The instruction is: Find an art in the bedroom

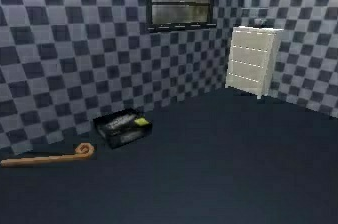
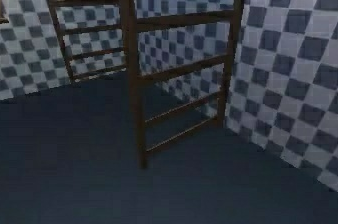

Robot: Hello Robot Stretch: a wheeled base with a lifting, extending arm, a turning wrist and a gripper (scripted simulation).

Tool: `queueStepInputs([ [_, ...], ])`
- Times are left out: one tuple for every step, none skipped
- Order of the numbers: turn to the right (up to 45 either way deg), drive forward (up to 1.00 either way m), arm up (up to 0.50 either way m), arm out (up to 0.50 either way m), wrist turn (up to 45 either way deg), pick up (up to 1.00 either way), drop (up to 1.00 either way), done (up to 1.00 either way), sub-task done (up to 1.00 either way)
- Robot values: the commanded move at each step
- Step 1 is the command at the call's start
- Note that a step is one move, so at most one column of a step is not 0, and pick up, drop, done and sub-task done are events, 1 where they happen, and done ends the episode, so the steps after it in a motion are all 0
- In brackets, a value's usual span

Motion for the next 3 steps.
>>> queueStepInputs([
  [-45.0, 0.00, 0.00, 0.00, 0.0, 0.00, 0.00, 0.00, 0.00],
  [-12.0, 0.00, 0.00, 0.00, 0.0, 0.00, 0.00, 0.00, 0.00],
  [0.0, 0.90, 0.00, 0.00, 0.0, 0.00, 0.00, 0.00, 0.00],
])
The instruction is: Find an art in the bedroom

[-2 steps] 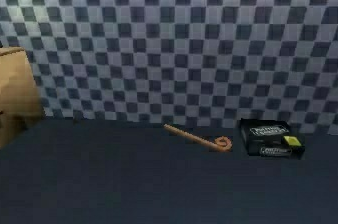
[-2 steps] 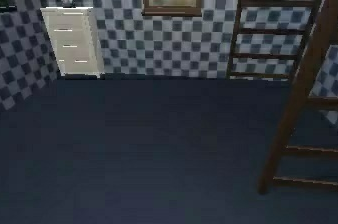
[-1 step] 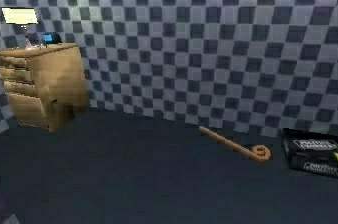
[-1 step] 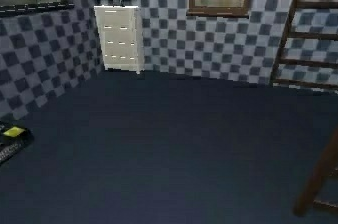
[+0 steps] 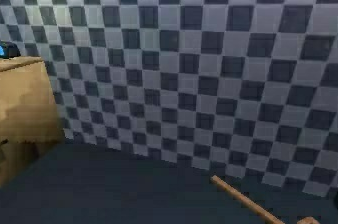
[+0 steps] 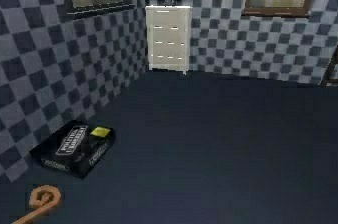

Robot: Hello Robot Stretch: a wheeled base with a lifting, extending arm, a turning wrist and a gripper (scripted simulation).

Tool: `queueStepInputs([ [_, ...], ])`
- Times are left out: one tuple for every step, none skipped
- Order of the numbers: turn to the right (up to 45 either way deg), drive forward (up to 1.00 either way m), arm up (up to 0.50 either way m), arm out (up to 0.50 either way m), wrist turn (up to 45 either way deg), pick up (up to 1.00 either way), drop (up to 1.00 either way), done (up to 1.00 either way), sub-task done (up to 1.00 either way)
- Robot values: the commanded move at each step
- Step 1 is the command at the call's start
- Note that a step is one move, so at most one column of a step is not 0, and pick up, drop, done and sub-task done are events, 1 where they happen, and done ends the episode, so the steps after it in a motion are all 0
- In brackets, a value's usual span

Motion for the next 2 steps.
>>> queueStepInputs([
  [-45.0, 0.00, 0.00, 0.00, 0.0, 0.00, 0.00, 0.00, 0.00],
  [-24.0, 0.00, 0.00, 0.00, 0.0, 0.00, 0.00, 0.00, 0.00],
])
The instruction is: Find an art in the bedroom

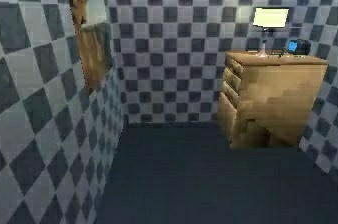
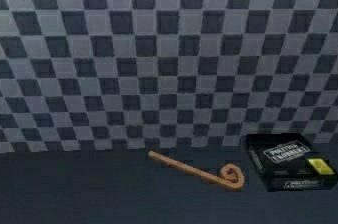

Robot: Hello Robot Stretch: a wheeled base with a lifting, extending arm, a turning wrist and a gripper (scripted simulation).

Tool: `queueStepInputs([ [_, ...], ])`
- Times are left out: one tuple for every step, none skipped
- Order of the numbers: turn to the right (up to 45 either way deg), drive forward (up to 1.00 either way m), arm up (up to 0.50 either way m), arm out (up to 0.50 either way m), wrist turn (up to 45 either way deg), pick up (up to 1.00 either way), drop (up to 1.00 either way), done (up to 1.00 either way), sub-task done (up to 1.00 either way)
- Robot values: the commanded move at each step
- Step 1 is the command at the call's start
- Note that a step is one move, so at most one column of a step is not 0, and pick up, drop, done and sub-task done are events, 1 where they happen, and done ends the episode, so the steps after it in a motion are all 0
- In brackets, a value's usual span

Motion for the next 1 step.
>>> queueStepInputs([
  [0.0, 0.70, 0.00, 0.00, 0.0, 0.00, 0.00, 0.00, 0.00],
])
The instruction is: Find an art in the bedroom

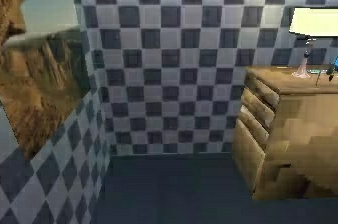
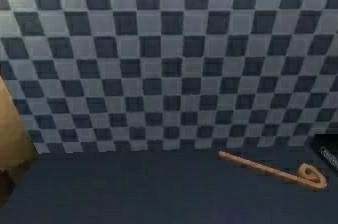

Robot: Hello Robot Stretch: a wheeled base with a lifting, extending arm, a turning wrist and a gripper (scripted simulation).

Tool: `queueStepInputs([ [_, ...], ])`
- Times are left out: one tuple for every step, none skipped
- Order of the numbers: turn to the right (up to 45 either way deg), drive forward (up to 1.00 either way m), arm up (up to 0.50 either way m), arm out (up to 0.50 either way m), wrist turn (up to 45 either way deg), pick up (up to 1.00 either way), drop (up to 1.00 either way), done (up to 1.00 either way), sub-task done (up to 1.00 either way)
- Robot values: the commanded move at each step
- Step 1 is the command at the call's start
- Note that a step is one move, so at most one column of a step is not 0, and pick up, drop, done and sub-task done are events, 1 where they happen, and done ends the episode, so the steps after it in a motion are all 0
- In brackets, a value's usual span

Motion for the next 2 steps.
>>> queueStepInputs([
  [-27.0, 0.00, 0.00, 0.00, 0.0, 0.00, 0.00, 0.00, 0.00],
  [0.0, 0.00, 0.00, 0.00, 0.0, 0.00, 0.00, 1.00, 0.00],
])
